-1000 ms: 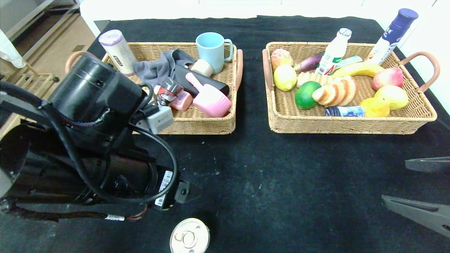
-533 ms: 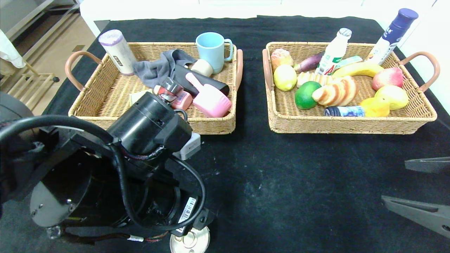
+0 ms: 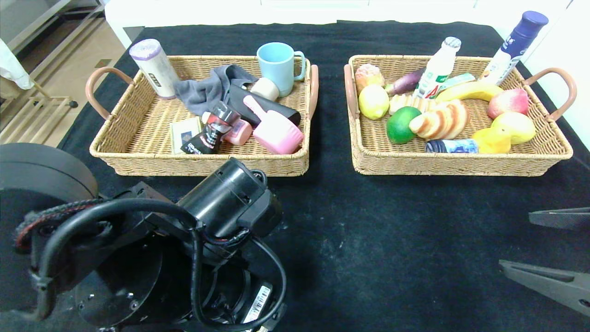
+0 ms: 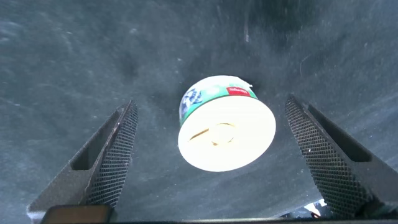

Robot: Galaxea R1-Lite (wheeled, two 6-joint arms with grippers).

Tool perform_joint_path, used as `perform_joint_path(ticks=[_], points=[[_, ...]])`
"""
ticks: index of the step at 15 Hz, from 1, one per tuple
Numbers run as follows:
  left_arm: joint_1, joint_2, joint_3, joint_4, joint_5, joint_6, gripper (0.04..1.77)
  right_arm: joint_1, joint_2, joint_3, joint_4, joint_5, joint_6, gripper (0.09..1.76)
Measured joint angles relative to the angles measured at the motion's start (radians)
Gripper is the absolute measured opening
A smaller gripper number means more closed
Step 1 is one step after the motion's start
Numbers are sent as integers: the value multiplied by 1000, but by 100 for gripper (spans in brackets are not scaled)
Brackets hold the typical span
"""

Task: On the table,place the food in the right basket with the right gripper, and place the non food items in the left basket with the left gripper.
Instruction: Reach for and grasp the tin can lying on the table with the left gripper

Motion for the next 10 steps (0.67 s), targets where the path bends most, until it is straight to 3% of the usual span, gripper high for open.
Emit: perform_joint_path(ticks=[10], points=[[-25, 24, 49, 1, -4, -43, 172, -9, -1, -2, 0, 1, 0, 171]])
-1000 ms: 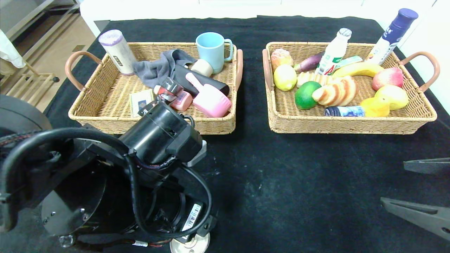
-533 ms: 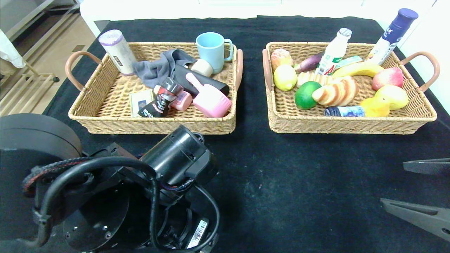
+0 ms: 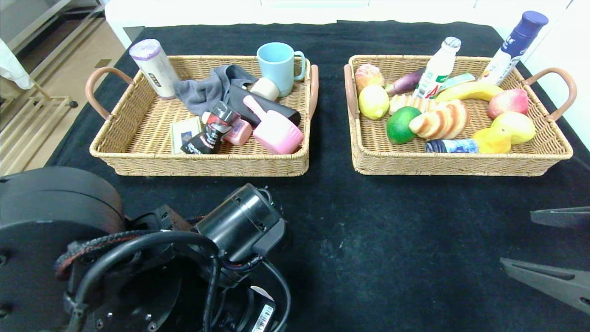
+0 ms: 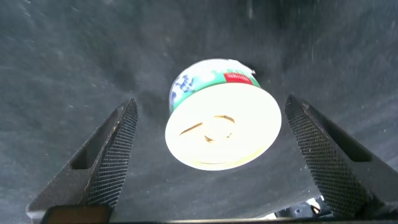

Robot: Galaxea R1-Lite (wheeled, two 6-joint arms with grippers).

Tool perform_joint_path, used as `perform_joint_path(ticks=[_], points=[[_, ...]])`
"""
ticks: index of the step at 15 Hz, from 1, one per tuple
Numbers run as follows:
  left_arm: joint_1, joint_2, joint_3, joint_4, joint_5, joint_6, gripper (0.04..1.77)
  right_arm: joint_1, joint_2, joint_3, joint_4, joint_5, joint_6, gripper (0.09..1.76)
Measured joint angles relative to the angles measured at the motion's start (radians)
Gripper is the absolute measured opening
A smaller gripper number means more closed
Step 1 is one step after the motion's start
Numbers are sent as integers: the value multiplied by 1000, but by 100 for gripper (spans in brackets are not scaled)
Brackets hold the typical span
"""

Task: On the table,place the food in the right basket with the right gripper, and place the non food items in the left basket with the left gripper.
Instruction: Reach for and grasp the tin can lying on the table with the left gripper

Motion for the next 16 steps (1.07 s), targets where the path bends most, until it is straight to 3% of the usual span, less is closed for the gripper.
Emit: perform_joint_path(ticks=[7, 10, 16], points=[[-13, 19, 18, -1, 0, -13, 172, -7, 0, -5, 0, 1, 0, 171], [-13, 28, 24, -4, 1, -19, 122, -7, 0, -3, 0, 0, -1, 171], [-11, 37, 30, -9, 4, -17, 114, -7, -1, -1, 0, 1, -1, 171]])
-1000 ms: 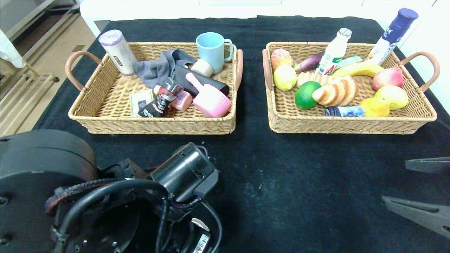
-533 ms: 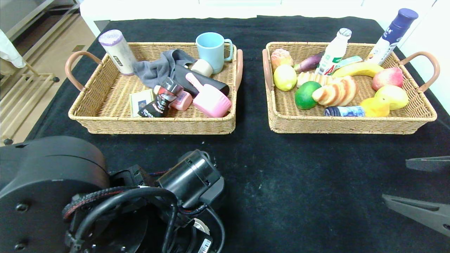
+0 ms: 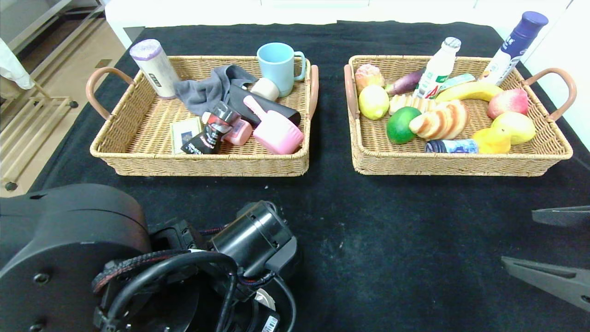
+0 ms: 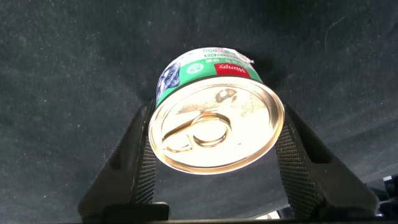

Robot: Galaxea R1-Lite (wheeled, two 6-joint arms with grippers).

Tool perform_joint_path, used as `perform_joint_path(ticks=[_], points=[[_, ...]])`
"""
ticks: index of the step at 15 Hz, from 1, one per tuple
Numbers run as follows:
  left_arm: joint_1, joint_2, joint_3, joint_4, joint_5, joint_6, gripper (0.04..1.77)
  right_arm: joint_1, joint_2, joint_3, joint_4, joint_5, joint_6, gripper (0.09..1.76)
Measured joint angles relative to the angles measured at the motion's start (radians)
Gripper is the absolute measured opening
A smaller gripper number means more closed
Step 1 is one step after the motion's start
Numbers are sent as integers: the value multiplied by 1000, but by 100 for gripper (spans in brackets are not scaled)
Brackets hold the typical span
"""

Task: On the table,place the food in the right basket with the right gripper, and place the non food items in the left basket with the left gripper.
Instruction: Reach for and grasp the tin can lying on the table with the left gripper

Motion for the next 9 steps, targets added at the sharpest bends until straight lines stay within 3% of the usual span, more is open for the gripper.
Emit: perform_joint_path(ticks=[9], points=[[0, -23, -1, -3, -10, 3, 114, 3, -15, 2, 1, 1, 0, 171]])
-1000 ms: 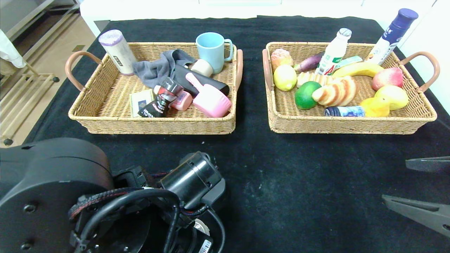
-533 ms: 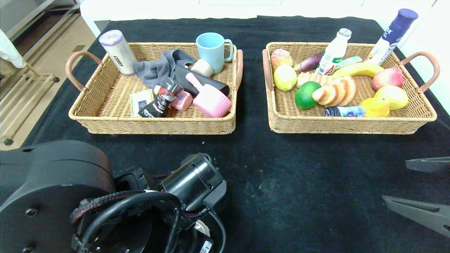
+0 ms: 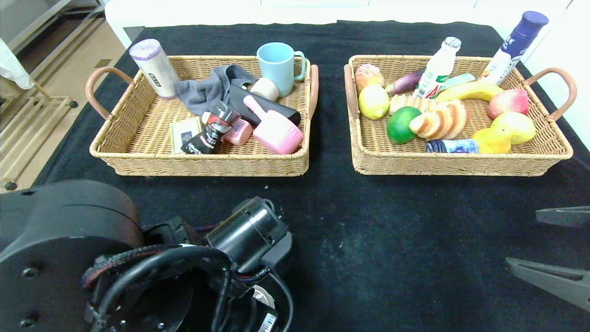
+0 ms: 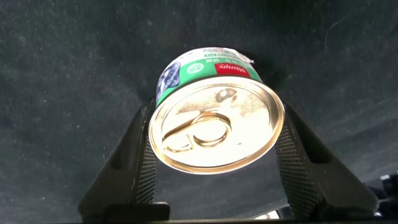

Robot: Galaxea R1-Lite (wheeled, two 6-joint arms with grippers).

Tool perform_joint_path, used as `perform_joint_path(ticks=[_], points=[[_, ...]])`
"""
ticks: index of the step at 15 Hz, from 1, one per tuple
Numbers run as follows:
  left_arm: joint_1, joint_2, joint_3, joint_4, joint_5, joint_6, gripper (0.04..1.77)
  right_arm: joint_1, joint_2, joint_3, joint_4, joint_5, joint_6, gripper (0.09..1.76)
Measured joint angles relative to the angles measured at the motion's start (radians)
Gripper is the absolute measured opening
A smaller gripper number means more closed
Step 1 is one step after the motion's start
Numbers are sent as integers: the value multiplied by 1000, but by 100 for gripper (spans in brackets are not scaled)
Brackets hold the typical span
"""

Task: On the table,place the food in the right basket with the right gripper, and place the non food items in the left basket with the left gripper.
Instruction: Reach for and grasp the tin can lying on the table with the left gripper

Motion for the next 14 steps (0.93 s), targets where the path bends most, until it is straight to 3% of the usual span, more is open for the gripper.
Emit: perform_joint_path(ticks=[6, 14], points=[[-32, -60, -63, -92, -14, 47, 113, -2, -16, -8, 3, 1, 3, 171], [-49, 22, -263, -128, -54, 126, 113, -15, -36, -48, 10, -48, 13, 171]])
